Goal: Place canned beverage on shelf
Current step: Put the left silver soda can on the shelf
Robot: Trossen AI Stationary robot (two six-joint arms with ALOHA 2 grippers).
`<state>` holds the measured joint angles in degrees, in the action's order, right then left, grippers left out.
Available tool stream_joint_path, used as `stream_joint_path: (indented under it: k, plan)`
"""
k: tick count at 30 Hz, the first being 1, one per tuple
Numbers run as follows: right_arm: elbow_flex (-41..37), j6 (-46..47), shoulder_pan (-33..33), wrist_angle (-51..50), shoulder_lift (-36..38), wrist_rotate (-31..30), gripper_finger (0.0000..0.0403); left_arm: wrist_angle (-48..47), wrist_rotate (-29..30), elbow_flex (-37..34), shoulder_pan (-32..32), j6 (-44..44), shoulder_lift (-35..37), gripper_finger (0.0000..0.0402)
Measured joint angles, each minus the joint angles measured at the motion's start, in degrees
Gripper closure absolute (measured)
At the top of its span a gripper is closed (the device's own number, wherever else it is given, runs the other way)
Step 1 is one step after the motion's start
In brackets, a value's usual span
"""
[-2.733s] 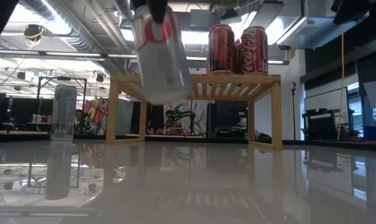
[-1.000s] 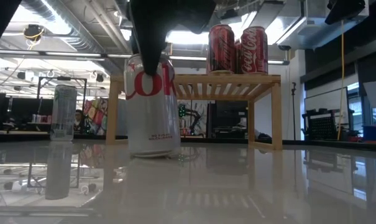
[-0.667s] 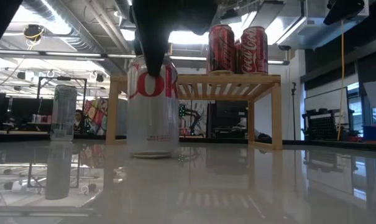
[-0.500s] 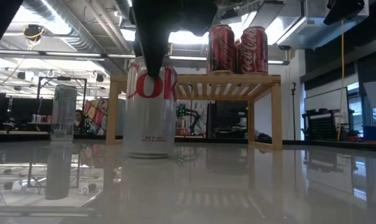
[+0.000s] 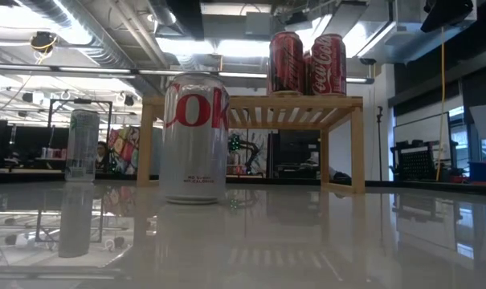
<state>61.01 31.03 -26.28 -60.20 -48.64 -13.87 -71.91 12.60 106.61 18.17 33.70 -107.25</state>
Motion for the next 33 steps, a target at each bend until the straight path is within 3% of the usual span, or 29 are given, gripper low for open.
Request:
stream_joint_path:
  k: [7, 11, 18, 24, 33]
  plan:
    - [0.0, 0.0, 0.0, 0.0, 0.0, 0.5, 0.0045, 20.5, 8.2, -25.5, 2.9, 9.8, 16.6, 0.0044]
    - [0.0, 0.0, 0.0, 0.0, 0.0, 0.6, 0.0045, 24.3, 12.7, -33.1, 3.6, 15.6, 22.2, 0.0044]
    - [0.0, 0.0, 0.0, 0.0, 0.0, 0.4, 0.0045, 26.9, 12.7, -35.0, 2.1, 17.3, 23.0, 0.0044]
    - [0.0, 1.1, 0.0, 0.0, 0.0, 0.0, 0.0045, 27.6, 9.0, -35.0, 0.5, 17.0, 22.7, 0.0044]
    - [0.0, 2.4, 0.1, 0.1, 0.0, -1.1, 0.0045, 36.3, 8.9, -35.0, 4.0, 15.8, 21.0, 0.0044]
